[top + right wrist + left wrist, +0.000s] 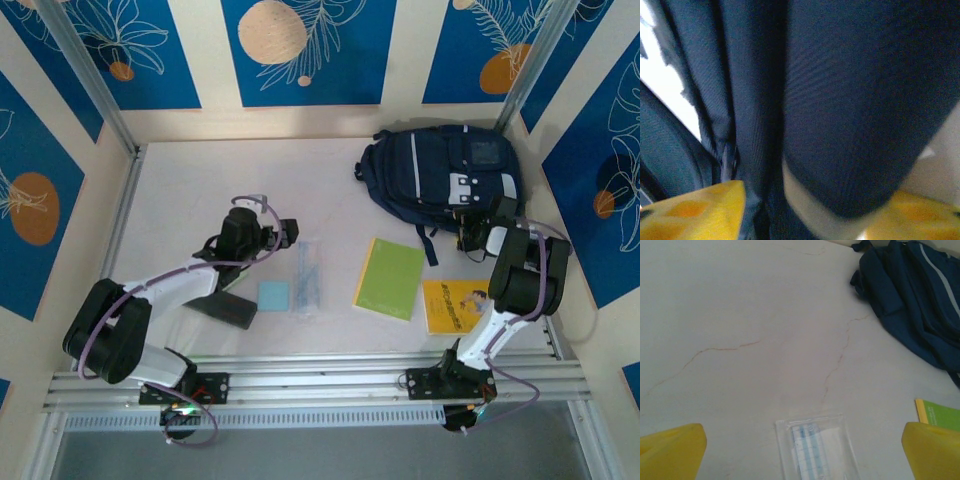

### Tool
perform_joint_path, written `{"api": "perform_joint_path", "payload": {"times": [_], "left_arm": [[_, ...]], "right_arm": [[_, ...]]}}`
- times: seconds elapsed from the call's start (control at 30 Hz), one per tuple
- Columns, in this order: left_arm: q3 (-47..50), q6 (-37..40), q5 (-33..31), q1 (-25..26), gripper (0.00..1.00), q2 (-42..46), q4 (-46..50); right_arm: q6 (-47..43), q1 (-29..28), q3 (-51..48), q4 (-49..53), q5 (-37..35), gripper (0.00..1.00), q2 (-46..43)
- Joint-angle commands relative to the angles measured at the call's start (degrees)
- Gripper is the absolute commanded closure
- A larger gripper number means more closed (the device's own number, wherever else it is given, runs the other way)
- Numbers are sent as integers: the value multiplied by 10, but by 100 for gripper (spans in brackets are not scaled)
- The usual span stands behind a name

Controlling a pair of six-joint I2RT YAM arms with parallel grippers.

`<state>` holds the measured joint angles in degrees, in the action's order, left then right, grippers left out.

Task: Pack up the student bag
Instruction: Unzip the student bag at the top-center of the table.

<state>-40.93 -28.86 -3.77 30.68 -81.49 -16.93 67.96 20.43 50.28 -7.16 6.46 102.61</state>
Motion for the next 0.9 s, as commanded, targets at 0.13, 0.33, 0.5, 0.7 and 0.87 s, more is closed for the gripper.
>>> {"api": "perform_joint_path", "payload": {"times": [0.13, 0.33, 0.5, 0.7, 0.87], "left_arm": [[-19, 18, 75, 15, 0, -17, -38], [-52, 44, 138, 42, 0, -49, -48], [-73, 61, 151, 73, 0, -54, -37], [-116, 77, 194, 105, 13, -75, -23], [-140, 93, 199, 131, 18, -99, -25]], "right_arm": [[-20, -3, 43, -90, 110, 100, 40], [-95, -55, 61, -27, 168, 100, -27], [-132, -135, 76, 80, 138, 100, -111], [-81, -194, 86, 101, 131, 100, -140], [-22, -234, 96, 82, 143, 100, -134]]}}
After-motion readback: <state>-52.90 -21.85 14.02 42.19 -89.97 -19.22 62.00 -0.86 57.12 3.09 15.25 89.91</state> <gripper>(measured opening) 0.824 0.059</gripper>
